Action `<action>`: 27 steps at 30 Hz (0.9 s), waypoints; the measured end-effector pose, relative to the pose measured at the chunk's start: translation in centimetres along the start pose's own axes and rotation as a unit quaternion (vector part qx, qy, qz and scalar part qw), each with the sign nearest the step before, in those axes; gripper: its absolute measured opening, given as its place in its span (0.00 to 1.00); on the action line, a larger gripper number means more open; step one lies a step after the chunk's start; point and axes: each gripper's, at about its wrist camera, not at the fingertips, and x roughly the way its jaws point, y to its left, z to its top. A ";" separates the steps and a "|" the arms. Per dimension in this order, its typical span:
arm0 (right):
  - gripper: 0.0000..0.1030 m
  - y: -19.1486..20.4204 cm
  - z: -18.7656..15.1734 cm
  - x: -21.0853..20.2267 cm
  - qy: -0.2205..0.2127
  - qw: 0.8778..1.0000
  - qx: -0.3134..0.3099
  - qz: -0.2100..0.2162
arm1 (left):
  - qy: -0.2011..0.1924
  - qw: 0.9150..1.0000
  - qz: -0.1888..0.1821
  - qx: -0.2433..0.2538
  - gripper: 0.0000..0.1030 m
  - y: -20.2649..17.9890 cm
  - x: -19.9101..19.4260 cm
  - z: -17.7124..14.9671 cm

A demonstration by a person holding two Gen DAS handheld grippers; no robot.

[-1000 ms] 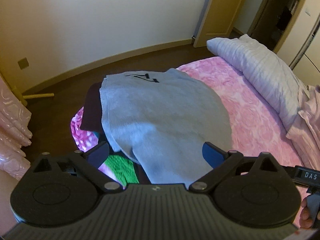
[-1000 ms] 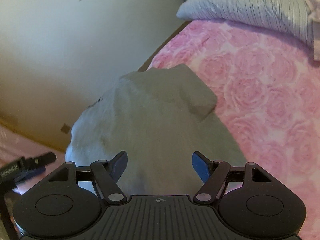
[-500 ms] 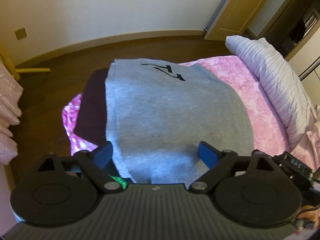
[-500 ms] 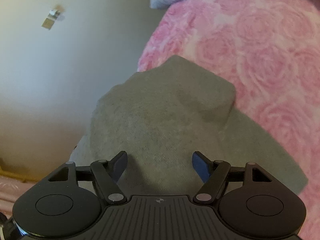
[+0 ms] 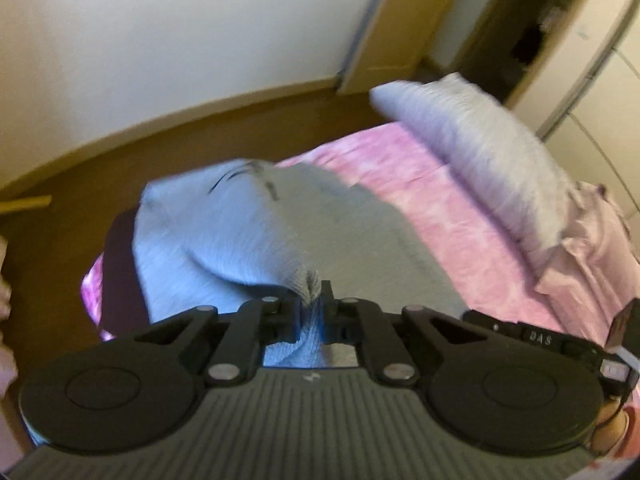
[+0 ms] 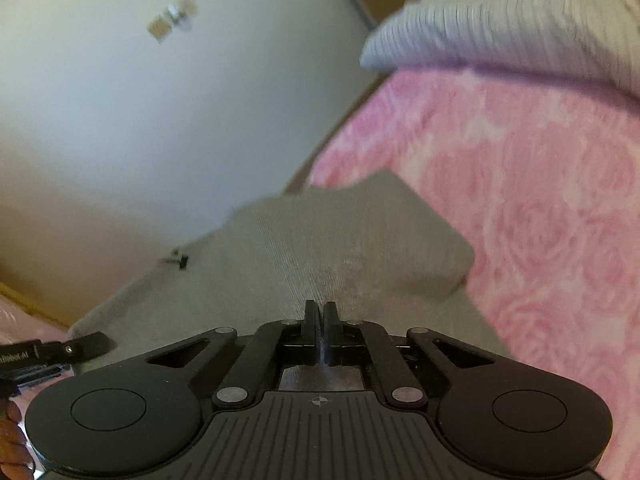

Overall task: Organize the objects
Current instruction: 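Lift the grey skirt with both grippers and drop it on the bed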

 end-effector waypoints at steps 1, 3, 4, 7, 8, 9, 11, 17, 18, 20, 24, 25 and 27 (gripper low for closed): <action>0.00 0.1 0.2 -1.0 -0.012 1.000 0.004 0.005 | -0.007 1.000 -0.009 0.011 0.04 -0.8 -0.7 0.2; 0.00 0.4 0.6 -3.8 -0.046 0.999 0.011 0.014 | -0.022 0.999 -0.038 0.031 0.04 -2.6 -2.1 0.5; 0.00 0.4 0.8 -5.2 -0.063 0.998 0.015 0.020 | -0.030 0.997 -0.053 0.041 0.04 -3.6 -2.8 0.7; 0.00 0.1 1.2 -9.8 -0.113 0.992 0.039 0.034 | -0.058 0.991 -0.098 0.075 0.04 -7.1 -5.4 0.8; 0.00 0.0 1.3 -11.5 -0.131 0.990 0.046 0.037 | -0.065 0.988 -0.112 0.085 0.04 -8.3 -6.1 0.9; 0.00 0.0 1.3 -13.3 -0.147 0.987 0.053 0.039 | -0.073 0.984 -0.128 0.097 0.04 -9.6 -7.0 0.8; 0.00 -0.4 1.0 -17.2 -0.184 0.980 0.063 0.039 | -0.091 0.976 -0.158 0.121 0.04 -12.2 -8.6 0.7; 0.00 -1.7 0.0 -30.3 -0.310 0.948 0.076 0.022 | -0.131 0.929 -0.272 0.214 0.04 -21.8 -14.2 -0.5; 0.00 -1.7 -0.2 -32.5 -0.331 0.941 0.074 0.013 | -0.139 0.920 -0.287 0.228 0.04 -23.6 -15.2 -0.9; 0.00 -2.2 -0.9 -37.3 -0.374 0.924 0.077 0.006 | -0.152 0.901 -0.320 0.249 0.04 -27.4 -17.7 -1.9; 0.00 -2.7 -2.8 -46.9 -0.446 0.892 0.074 -0.028 | -0.179 0.861 -0.386 0.279 0.04 -33.9 -23.2 -4.9; 0.00 -2.8 -3.6 -49.1 -0.459 0.885 0.070 -0.037 | -0.183 0.852 -0.400 0.285 0.04 -35.0 -24.1 -6.0; 0.00 -3.0 -5.8 -53.6 -0.475 0.876 0.049 -0.071 | -0.175 0.833 -0.433 0.296 0.04 -37.2 -26.2 -8.7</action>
